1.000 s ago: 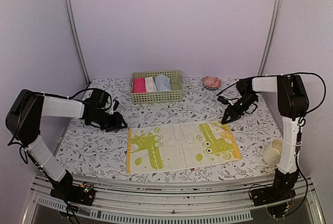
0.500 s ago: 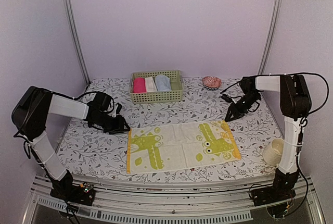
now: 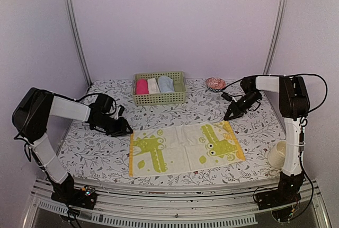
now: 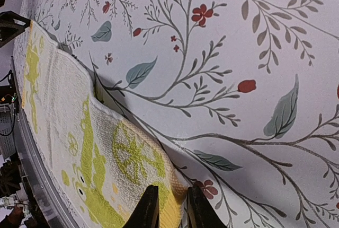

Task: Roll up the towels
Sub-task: Pick up the towel from the center of the board.

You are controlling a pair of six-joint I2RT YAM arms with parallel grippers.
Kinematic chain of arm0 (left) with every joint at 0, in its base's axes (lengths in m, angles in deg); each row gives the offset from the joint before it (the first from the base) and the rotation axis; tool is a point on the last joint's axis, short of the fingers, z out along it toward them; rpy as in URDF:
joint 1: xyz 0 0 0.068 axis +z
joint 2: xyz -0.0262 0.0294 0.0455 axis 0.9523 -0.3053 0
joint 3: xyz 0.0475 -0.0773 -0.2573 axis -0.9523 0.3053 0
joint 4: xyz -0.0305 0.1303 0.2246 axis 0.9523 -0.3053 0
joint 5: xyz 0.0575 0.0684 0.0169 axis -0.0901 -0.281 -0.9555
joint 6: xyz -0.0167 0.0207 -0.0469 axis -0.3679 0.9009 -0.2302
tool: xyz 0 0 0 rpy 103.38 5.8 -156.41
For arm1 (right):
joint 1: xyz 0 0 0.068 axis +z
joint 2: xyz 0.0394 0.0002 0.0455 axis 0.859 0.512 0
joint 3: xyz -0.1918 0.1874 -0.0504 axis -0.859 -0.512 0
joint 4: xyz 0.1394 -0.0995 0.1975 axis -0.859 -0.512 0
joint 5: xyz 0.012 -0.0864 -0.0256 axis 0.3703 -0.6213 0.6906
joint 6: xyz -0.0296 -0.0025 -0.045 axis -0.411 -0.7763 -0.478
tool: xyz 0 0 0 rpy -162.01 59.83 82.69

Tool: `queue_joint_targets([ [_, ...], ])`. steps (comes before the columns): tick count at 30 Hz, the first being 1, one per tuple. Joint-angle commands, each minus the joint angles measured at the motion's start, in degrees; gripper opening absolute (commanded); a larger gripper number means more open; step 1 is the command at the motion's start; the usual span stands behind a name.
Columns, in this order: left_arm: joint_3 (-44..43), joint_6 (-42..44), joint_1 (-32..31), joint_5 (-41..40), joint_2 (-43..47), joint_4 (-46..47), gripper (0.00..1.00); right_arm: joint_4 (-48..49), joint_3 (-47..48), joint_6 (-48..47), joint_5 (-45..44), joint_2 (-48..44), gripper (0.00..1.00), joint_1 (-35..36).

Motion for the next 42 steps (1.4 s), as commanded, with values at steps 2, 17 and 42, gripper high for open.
queue_joint_targets([
  [2,0.3,0.5,0.3,-0.1,-0.7,0.4,0.40,-0.7,1.6,-0.7,2.7,1.3,0.17,0.3],
  [17,-0.6,1.3,0.3,-0.7,-0.4,-0.7,0.40,0.1,0.9,-1.5,-0.3,3.6,0.18,0.9],
  [42,-1.5,2.5,0.7,-4.2,0.2,-0.9,0.40,6.1,-0.8,0.2,-8.3,-0.8,0.03,2.0],
])
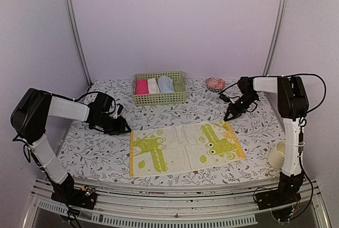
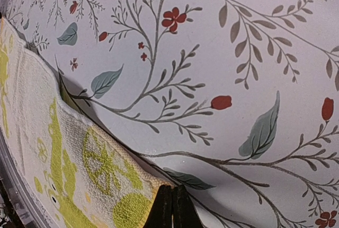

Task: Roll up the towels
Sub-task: Pick up the towel from the center of the board.

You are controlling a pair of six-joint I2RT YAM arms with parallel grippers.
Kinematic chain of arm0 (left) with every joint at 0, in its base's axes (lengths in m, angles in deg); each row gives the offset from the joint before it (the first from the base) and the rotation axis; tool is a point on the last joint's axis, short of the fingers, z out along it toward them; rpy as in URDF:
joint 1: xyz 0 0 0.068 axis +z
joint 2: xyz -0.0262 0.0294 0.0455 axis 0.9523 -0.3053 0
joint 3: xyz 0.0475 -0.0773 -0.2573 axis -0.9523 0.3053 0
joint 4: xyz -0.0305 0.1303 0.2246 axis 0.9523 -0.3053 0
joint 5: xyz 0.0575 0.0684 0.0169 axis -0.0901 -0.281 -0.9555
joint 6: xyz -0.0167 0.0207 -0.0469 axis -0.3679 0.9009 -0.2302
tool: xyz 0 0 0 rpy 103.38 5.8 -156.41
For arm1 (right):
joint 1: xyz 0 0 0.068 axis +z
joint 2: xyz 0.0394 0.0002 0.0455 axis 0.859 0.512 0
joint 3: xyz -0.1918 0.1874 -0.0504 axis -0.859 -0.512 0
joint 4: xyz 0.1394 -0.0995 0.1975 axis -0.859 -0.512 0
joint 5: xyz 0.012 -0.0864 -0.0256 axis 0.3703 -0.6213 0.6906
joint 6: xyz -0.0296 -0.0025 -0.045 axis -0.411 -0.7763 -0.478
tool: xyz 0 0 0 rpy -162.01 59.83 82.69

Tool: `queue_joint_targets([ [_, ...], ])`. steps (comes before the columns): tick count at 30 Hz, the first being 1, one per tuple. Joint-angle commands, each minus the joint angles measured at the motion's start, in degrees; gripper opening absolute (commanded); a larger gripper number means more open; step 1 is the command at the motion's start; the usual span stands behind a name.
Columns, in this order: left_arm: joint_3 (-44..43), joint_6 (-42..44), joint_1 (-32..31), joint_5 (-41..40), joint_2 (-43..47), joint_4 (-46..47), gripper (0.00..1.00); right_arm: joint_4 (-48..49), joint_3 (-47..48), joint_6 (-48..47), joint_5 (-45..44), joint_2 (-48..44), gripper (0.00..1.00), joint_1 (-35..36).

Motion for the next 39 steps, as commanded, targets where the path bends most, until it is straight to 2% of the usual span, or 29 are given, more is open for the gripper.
queue_joint_targets([
  [1,-1.6,0.9,0.6,0.4,-1.3,0.0,0.40,1.0,0.0,0.2,-1.5,-0.8,0.03,0.1],
  [5,-1.9,1.7,0.5,5.0,-2.5,1.6,0.37,0.8,-0.3,0.0,-1.5,-0.7,0.03,0.1],
  [9,-2.3,2.3,-0.1,6.1,-3.2,1.3,0.31,0.9,-0.2,0.0,-1.2,-0.7,0.03,0.1],
  [20,-7.4,2.8,-2.5,-3.2,-7.1,-4.1,0.26,0.6,-0.2,-0.2,-0.5,-0.3,0.03,0.1],
  [25,-9.0,4.0,-4.0,-3.0,-8.6,-6.1,0.22,0.4,-0.3,-0.3,-0.6,-0.5,0.03,0.1],
  [32,-9.7,4.6,-4.4,-2.3,-7.5,-10.6,0.24,0.5,-0.3,-0.4,-0.3,-0.2,0.03,0.1],
  [39,-11.9,5.5,-6.3,-6.9,-10.0,-14.3,0.19,0.3,0.0,-0.4,0.0,0.2,0.03,0.1],
])
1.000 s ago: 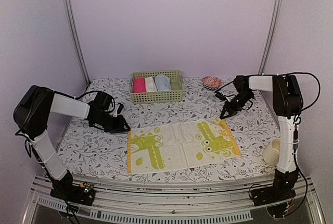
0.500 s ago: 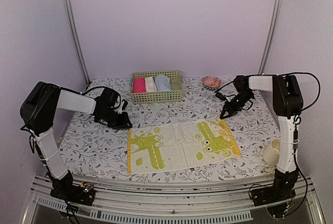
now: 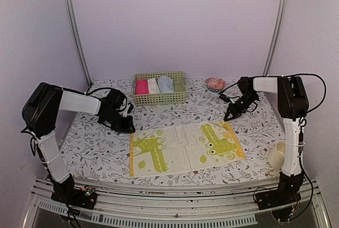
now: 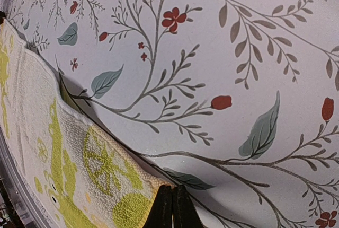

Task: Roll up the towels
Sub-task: Pick up the towel from the center of the board.

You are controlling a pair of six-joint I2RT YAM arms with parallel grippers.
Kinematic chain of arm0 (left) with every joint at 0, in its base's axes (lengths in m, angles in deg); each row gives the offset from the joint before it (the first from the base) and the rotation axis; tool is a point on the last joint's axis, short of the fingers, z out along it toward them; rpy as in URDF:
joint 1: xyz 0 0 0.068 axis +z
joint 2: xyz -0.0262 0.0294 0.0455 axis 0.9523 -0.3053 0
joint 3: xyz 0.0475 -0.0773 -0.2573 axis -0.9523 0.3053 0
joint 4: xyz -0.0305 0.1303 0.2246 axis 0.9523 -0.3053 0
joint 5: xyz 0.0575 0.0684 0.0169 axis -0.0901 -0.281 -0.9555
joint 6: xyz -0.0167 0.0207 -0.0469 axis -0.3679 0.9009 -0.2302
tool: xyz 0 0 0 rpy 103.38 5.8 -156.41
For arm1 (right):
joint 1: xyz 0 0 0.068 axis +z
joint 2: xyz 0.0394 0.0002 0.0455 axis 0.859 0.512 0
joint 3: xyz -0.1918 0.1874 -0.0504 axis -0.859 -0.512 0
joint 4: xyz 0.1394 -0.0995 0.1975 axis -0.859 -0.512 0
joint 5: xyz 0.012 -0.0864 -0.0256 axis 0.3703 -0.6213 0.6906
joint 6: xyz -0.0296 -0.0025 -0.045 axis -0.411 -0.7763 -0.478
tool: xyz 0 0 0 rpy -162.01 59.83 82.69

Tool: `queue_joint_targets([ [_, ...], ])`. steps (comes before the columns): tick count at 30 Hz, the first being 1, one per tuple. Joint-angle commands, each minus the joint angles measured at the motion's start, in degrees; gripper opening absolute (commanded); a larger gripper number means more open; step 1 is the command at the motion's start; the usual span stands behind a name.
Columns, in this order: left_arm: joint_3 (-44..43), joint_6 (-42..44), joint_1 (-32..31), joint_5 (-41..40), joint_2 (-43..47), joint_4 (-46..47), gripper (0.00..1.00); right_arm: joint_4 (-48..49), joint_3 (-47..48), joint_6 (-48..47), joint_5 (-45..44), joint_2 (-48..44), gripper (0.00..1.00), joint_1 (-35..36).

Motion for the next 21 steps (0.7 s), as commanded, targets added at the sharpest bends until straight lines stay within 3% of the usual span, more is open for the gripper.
queue_joint_targets([
  [1,-1.6,1.2,-1.7,-3.4,-2.8,-6.2,0.18,0.3,-0.1,-0.4,-0.1,0.2,0.03,0.1],
  [3,-2.1,1.4,-2.0,-3.8,-3.1,-6.6,0.18,0.3,-0.1,-0.5,-0.3,0.1,0.03,0.1],
  [9,-3.2,1.7,-2.1,-5.5,-2.3,-6.1,0.00,0.6,0.1,-0.7,-0.4,0.1,0.03,0.2],
  [21,-5.1,3.6,-0.6,-12.5,6.6,-2.4,0.00,2.3,5.9,-2.9,0.1,-3.2,0.02,-3.2],
])
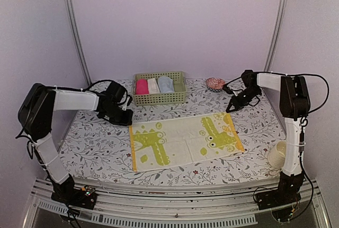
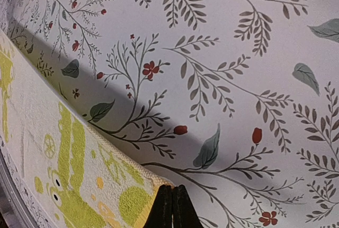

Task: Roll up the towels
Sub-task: Pick up the towel from the center of the board, then fold the towel at the center of the board.

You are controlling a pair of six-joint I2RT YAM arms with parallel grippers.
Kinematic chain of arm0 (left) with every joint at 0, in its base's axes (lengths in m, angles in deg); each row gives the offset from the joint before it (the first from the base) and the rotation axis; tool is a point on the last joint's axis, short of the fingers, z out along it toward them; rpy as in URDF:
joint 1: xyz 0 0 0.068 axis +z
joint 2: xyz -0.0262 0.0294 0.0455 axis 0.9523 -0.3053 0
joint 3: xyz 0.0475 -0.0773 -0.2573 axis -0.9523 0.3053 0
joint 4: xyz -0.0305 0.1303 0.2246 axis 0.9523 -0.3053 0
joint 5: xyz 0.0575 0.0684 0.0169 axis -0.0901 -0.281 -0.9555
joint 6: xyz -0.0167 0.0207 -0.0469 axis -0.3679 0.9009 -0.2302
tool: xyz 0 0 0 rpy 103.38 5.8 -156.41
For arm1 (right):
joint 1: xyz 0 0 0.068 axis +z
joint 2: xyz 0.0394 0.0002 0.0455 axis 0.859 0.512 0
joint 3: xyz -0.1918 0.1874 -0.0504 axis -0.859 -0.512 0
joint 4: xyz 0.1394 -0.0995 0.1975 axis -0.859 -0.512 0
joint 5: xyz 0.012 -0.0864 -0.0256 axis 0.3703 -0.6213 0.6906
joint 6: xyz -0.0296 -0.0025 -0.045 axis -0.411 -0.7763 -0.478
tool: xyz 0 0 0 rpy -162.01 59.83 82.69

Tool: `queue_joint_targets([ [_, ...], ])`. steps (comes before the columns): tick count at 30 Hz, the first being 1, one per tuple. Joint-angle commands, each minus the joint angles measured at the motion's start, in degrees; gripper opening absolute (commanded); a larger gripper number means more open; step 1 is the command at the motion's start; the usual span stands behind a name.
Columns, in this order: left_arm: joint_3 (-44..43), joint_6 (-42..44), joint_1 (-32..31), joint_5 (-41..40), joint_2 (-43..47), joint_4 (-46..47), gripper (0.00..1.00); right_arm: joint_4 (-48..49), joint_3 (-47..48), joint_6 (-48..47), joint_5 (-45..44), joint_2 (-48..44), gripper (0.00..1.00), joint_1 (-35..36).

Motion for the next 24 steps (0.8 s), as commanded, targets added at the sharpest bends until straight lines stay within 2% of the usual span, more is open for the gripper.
queue_joint_targets([
  [1,-1.1,1.7,0.9,-2.9,5.4,2.3,0.00,1.9,0.9,-2.3,0.7,-3.4,0.03,-1.2],
  [11,-0.5,3.7,0.9,-0.1,9.8,5.0,0.00,7.2,-3.0,-5.0,4.6,-9.1,0.03,-1.2],
  [19,-1.6,4.4,1.0,-0.8,11.0,5.1,0.00,6.6,-1.7,-7.3,4.9,-9.0,0.03,-1.2],
  [24,0.2,3.5,0.9,2.3,12.1,3.9,0.00,8.6,-4.6,-6.7,1.3,-10.0,0.03,-1.3],
])
